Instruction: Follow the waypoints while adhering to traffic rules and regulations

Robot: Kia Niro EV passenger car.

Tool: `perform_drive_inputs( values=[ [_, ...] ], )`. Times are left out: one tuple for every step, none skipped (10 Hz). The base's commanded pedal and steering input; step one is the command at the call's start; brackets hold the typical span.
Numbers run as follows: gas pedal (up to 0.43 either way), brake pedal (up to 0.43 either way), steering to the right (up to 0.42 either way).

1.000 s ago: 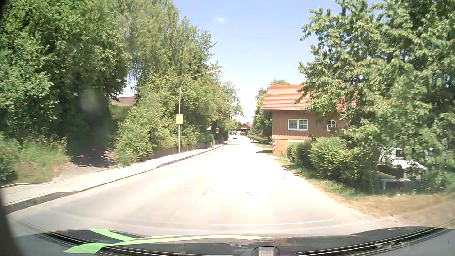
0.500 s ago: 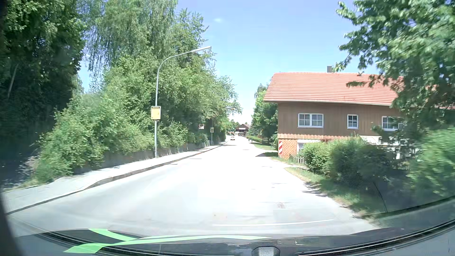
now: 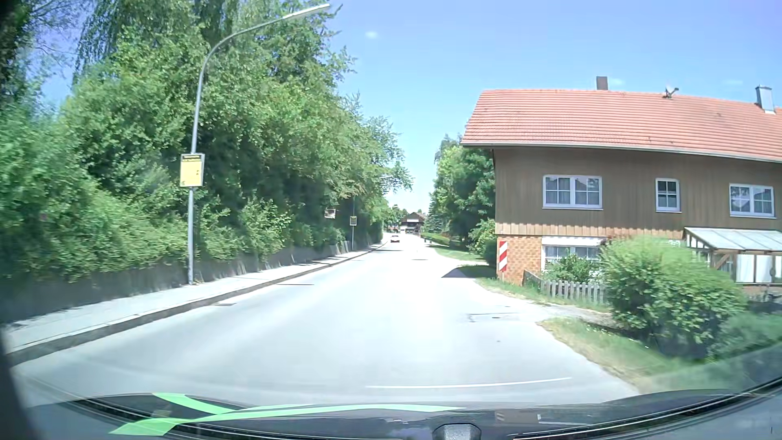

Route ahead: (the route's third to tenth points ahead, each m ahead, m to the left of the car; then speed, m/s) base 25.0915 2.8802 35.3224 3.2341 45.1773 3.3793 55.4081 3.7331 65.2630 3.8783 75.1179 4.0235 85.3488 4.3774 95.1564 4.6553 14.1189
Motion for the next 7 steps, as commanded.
perform_drive_inputs(
  values=[
    [0.157, 0.000, 0.005],
    [0.157, 0.000, 0.004],
    [0.169, 0.000, 0.003],
    [0.169, 0.000, 0.000],
    [0.169, 0.000, -0.001],
    [0.169, 0.000, -0.001],
    [0.169, 0.000, -0.001]
  ],
)
